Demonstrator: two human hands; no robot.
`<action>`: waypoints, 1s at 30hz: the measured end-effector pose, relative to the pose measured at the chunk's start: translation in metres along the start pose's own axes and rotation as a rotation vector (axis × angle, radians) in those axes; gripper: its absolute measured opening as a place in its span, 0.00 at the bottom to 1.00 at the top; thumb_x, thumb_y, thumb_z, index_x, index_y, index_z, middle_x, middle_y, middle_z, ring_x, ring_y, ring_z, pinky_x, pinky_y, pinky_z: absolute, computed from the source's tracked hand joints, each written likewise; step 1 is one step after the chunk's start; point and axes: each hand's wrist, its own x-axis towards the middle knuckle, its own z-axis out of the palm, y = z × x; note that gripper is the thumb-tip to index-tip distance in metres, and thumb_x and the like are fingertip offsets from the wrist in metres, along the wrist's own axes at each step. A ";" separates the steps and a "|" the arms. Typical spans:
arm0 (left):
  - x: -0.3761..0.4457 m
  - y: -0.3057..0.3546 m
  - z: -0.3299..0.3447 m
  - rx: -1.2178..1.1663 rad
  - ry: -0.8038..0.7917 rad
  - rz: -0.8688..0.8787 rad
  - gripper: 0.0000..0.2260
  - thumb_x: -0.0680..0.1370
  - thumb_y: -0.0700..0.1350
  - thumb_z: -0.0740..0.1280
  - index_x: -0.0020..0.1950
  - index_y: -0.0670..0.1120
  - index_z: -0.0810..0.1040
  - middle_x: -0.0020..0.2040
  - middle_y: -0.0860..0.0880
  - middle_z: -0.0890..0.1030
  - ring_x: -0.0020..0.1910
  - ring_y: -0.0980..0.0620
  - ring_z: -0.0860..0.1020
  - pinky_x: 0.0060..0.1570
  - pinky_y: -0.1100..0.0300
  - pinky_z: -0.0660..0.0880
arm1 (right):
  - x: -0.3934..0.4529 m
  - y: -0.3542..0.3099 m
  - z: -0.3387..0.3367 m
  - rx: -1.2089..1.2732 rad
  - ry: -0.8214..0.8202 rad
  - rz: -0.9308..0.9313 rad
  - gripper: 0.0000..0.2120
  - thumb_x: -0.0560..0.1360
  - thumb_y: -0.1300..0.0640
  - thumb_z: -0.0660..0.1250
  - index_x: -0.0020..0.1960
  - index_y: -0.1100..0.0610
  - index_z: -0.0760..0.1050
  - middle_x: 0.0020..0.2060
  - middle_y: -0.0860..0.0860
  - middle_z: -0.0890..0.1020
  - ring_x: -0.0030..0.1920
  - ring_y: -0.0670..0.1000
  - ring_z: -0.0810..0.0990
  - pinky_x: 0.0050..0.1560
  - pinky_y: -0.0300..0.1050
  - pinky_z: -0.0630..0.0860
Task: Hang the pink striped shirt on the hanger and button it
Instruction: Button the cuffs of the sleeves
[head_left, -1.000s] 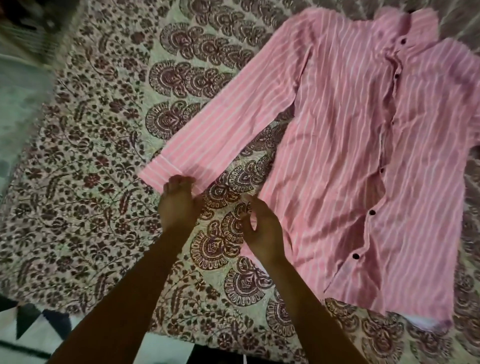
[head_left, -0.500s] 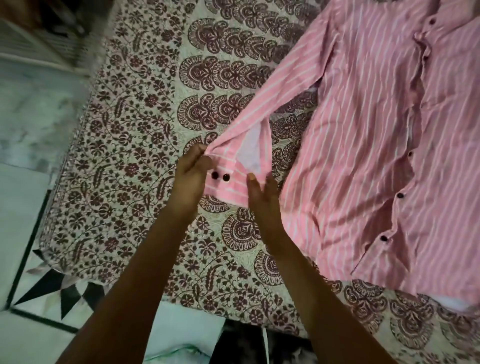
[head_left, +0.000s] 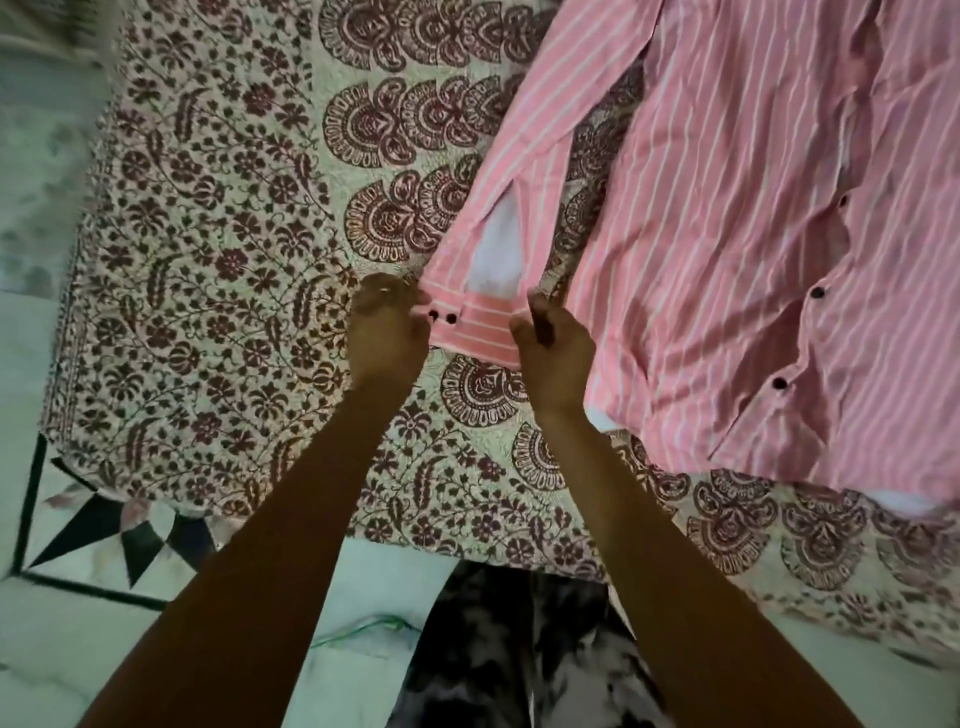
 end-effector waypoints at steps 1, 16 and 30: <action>-0.002 0.001 0.004 0.052 0.022 0.000 0.11 0.73 0.41 0.65 0.55 0.45 0.79 0.61 0.42 0.72 0.59 0.43 0.71 0.59 0.52 0.70 | 0.000 0.002 0.001 -0.068 -0.010 -0.031 0.07 0.73 0.63 0.68 0.49 0.64 0.80 0.37 0.56 0.80 0.40 0.49 0.77 0.41 0.36 0.69; 0.003 0.025 0.020 0.050 -0.014 0.021 0.06 0.76 0.38 0.63 0.50 0.39 0.78 0.49 0.39 0.81 0.46 0.41 0.80 0.44 0.52 0.76 | -0.006 0.010 0.004 0.051 -0.074 0.025 0.05 0.72 0.64 0.69 0.47 0.64 0.80 0.32 0.53 0.77 0.34 0.46 0.73 0.38 0.37 0.69; -0.010 0.049 0.013 -0.475 -0.051 0.087 0.05 0.71 0.33 0.67 0.44 0.40 0.80 0.38 0.49 0.81 0.36 0.53 0.79 0.44 0.60 0.79 | -0.010 0.008 0.007 0.037 0.000 -0.070 0.05 0.71 0.60 0.68 0.42 0.61 0.81 0.34 0.57 0.82 0.34 0.51 0.77 0.37 0.44 0.72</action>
